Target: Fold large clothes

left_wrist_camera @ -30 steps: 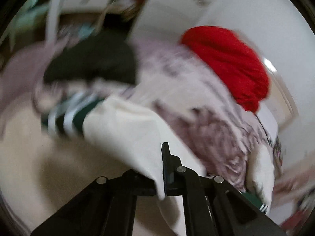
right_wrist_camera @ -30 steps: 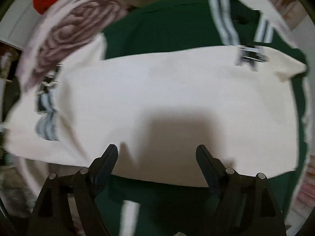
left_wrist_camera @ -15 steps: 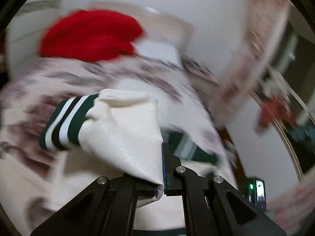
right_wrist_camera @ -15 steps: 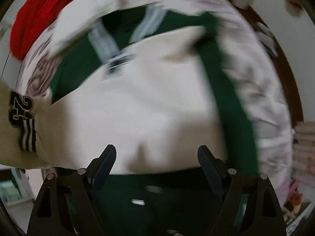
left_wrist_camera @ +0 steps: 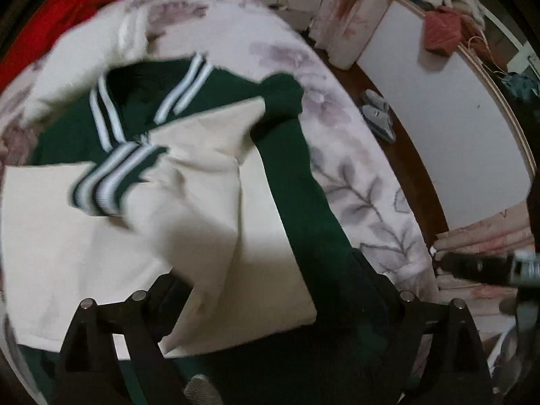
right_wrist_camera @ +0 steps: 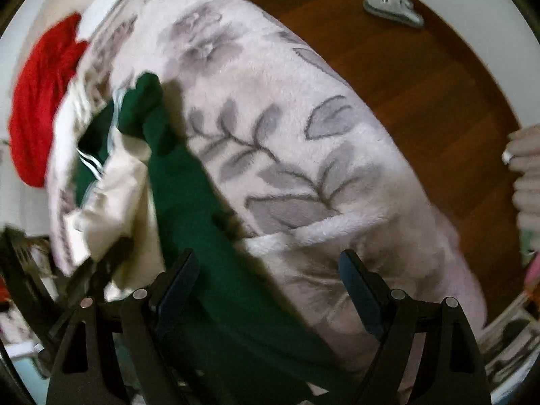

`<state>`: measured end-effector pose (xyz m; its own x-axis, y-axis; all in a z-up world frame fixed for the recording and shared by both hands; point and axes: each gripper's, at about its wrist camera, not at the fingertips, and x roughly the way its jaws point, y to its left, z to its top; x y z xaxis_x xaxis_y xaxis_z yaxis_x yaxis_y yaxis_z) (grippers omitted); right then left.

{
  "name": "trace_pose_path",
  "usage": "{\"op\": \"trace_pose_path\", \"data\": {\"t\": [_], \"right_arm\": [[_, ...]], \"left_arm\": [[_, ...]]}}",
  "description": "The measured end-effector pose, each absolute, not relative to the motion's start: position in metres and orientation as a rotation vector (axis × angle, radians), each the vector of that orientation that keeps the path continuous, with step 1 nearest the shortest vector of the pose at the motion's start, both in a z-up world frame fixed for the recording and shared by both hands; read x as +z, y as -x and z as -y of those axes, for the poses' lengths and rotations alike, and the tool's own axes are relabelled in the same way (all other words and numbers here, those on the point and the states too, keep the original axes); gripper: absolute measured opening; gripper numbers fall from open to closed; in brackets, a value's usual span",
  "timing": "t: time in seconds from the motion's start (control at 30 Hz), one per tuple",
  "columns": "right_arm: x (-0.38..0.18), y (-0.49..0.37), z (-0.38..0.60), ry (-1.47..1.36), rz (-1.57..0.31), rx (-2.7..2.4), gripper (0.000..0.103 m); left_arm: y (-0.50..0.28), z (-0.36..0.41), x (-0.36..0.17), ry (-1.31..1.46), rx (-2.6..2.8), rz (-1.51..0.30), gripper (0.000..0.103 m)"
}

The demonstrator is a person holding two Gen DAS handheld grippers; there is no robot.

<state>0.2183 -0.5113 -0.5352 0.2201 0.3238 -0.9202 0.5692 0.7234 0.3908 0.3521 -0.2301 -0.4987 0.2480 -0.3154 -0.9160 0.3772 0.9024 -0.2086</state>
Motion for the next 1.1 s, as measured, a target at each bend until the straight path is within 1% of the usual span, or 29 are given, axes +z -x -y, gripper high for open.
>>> {"op": "trace_pose_path", "data": {"t": [0.07, 0.17, 0.23, 0.33, 0.4, 0.5, 0.53, 0.57, 0.63, 0.67, 0.73, 0.87, 1.0, 1.1], "right_arm": [[-0.527, -0.223, 0.507, -0.821, -1.36, -0.167, 0.086], [-0.515, -0.24, 0.481, -0.808, -1.347, -0.065, 0.086], [-0.507, -0.259, 0.443, -0.76, -1.343, 0.03, 0.086], [-0.5, -0.297, 0.382, -0.635, -1.345, 0.139, 0.086], [-0.51, -0.33, 0.326, -0.508, -1.376, 0.224, 0.086], [-0.534, -0.363, 0.254, -0.28, -1.446, 0.282, 0.086], [-0.539, -0.368, 0.241, -0.202, -1.454, 0.26, 0.086], [-0.544, -0.373, 0.235, -0.125, -1.448, 0.192, 0.086], [-0.544, -0.375, 0.256, -0.139, -1.426, 0.057, 0.084], [-0.54, -0.372, 0.285, -0.207, -1.398, -0.025, 0.084], [-0.534, -0.359, 0.333, -0.272, -1.375, -0.173, 0.084], [-0.546, -0.325, 0.403, -0.455, -1.458, -0.303, 0.084], [-0.524, -0.281, 0.432, -0.586, -1.393, -0.319, 0.085], [-0.524, -0.258, 0.432, -0.634, -1.42, -0.272, 0.085]], "left_arm": [[-0.345, 0.221, -0.483, -0.077, -0.413, -1.194, 0.089], [-0.33, 0.171, -0.451, -0.112, -0.223, -1.082, 0.089], [-0.327, 0.138, -0.446, -0.161, -0.089, -1.045, 0.089], [-0.331, 0.088, -0.468, -0.263, 0.138, -1.09, 0.089], [-0.341, 0.051, -0.495, -0.263, 0.247, -1.153, 0.089], [-0.358, 0.018, -0.527, -0.256, 0.319, -1.183, 0.089], [-0.364, 0.008, -0.536, -0.264, 0.337, -1.182, 0.089], [-0.368, -0.001, -0.545, -0.263, 0.342, -1.192, 0.092], [-0.376, -0.02, -0.555, -0.201, 0.339, -1.218, 0.092], [-0.379, -0.026, -0.558, -0.172, 0.334, -1.224, 0.095], [-0.384, -0.04, -0.561, -0.124, 0.333, -1.231, 0.096], [-0.384, -0.061, -0.562, -0.076, 0.328, -1.243, 0.097], [-0.38, -0.072, -0.558, -0.044, 0.32, -1.264, 0.096], [-0.369, -0.076, -0.543, -0.056, 0.337, -1.254, 0.096]]}}
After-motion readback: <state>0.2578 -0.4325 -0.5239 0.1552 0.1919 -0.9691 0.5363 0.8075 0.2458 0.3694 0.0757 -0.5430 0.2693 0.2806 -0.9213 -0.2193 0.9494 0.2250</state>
